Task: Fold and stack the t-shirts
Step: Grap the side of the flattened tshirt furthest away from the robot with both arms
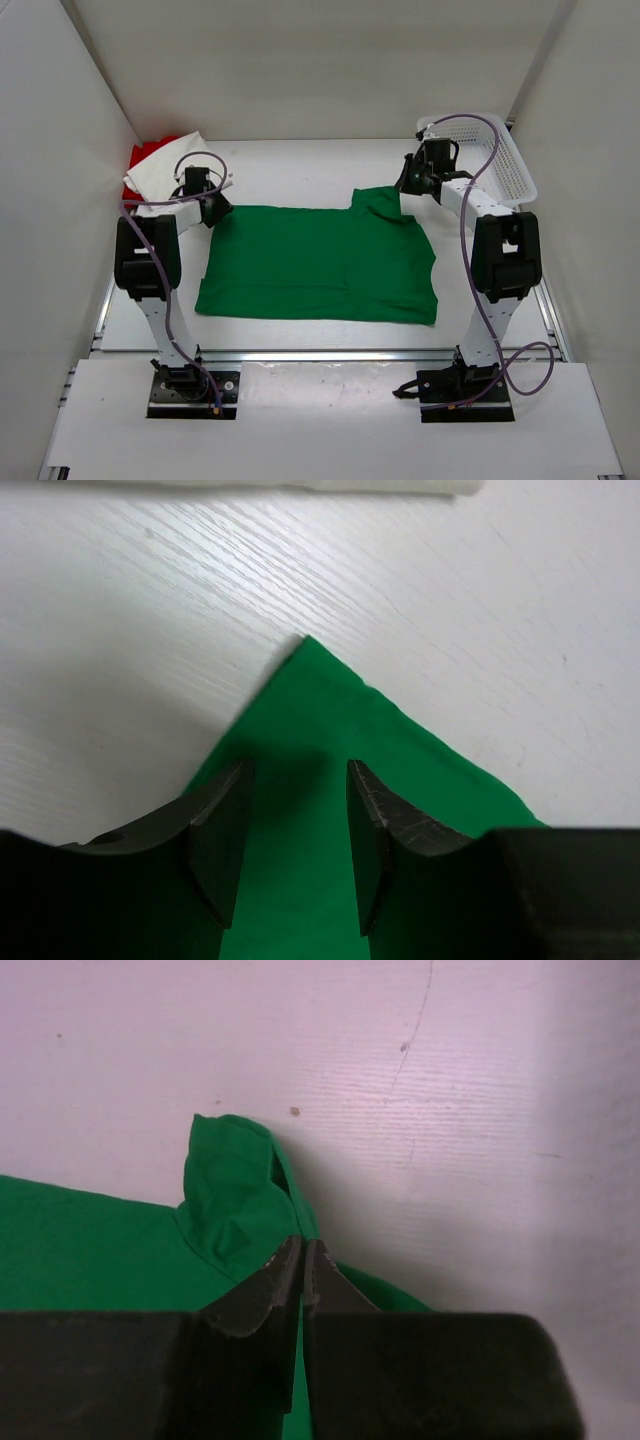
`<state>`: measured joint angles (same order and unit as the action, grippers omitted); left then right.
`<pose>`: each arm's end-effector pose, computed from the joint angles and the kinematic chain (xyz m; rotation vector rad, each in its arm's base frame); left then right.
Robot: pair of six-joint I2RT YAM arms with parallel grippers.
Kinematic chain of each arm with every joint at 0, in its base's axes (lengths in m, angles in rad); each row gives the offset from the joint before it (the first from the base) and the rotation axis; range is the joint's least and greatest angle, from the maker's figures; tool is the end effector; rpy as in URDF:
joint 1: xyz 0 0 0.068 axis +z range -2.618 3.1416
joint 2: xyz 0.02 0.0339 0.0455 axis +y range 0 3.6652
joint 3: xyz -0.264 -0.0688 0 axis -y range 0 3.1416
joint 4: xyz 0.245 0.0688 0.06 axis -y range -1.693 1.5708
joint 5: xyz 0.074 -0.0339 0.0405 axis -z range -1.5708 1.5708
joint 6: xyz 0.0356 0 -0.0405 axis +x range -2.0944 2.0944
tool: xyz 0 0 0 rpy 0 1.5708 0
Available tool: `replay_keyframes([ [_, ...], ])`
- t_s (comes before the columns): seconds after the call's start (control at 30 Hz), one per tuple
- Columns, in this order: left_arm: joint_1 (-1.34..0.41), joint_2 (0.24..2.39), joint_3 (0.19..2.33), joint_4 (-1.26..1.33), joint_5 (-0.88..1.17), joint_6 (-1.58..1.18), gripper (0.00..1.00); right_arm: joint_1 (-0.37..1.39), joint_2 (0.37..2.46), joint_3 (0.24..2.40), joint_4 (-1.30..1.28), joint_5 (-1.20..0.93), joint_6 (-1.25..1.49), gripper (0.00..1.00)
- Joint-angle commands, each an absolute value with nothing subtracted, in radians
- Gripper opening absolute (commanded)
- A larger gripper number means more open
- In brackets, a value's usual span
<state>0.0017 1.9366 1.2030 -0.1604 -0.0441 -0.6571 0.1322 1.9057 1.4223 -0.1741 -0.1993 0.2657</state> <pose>0.4052 0.0023 0.1551 -0.8196 2.3381 -0.2289 0.4330 0.0647 0.2355 0.0397 2.2487 0.4383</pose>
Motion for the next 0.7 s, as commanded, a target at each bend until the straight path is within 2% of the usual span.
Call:
replay_keyframes([
  [0.0,0.000,1.924,1.273,-0.175,-0.133,-0.623,0.52,0.126,1.927,1.420,-0.149,-0.222,0.268,0.00],
  [0.23,-0.003,2.032,1.436,-0.276,-0.175,-0.558,0.55,0.121,1.945,1.416,-0.126,-0.256,0.279,0.00],
  [0.5,-0.005,2.088,1.505,-0.342,-0.143,-0.505,0.46,0.117,1.944,1.401,-0.098,-0.270,0.294,0.00],
  [0.67,-0.020,2.121,1.552,-0.379,-0.155,-0.488,0.50,0.117,1.931,1.387,-0.091,-0.281,0.299,0.00],
])
